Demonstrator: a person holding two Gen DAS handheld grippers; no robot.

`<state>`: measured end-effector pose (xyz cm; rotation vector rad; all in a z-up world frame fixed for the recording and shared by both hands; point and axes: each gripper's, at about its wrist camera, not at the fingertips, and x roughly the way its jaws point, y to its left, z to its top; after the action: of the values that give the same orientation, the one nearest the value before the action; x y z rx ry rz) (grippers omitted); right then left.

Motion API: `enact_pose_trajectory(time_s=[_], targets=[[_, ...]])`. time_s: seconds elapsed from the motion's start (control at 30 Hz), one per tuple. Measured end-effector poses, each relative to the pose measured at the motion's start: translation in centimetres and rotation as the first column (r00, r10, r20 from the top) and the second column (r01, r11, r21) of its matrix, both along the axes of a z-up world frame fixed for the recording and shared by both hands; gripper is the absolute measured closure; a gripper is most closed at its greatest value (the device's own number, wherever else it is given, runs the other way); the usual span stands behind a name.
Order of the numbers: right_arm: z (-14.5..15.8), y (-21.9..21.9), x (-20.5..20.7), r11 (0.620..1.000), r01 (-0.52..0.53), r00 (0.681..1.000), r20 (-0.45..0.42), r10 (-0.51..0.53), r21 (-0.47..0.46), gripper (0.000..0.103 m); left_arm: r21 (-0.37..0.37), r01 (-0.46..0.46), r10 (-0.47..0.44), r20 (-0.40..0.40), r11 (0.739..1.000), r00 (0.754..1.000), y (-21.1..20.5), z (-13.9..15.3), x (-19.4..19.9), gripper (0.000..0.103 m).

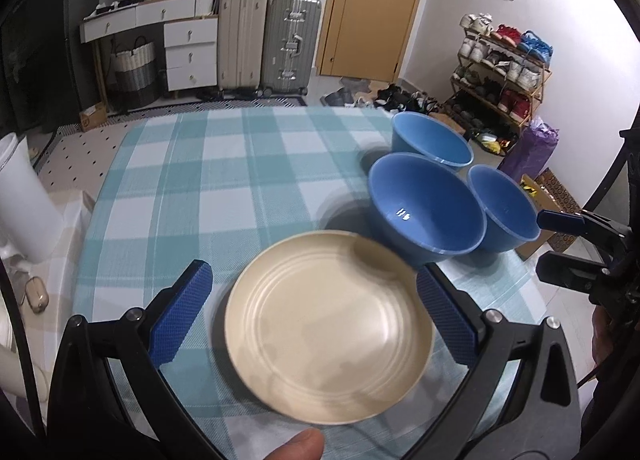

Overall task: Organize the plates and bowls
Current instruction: 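Open both grippers and move them toward the blue bowls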

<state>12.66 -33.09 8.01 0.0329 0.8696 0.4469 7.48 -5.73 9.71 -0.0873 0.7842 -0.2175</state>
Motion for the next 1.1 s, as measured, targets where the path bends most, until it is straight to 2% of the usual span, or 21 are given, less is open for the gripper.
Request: enact_pose_trajectory(time_s=[0.3,1.1], targets=[[4.3,-3.5,-0.8,0.998,0.057,0.996,0.069,-0.057,0.012,0.002,-0.011,0.061,-0.060,0.042,0.998,0.997,-3.1,2.8,0.8,0.001],[9.9,-10.9,-0.6,0.986,0.162,0.975,0.145,-0.166,0.040,0.001,-0.038,0.167,-0.164,0.073,0.985,0.984,-10.2,8.2,4.6,0.001]])
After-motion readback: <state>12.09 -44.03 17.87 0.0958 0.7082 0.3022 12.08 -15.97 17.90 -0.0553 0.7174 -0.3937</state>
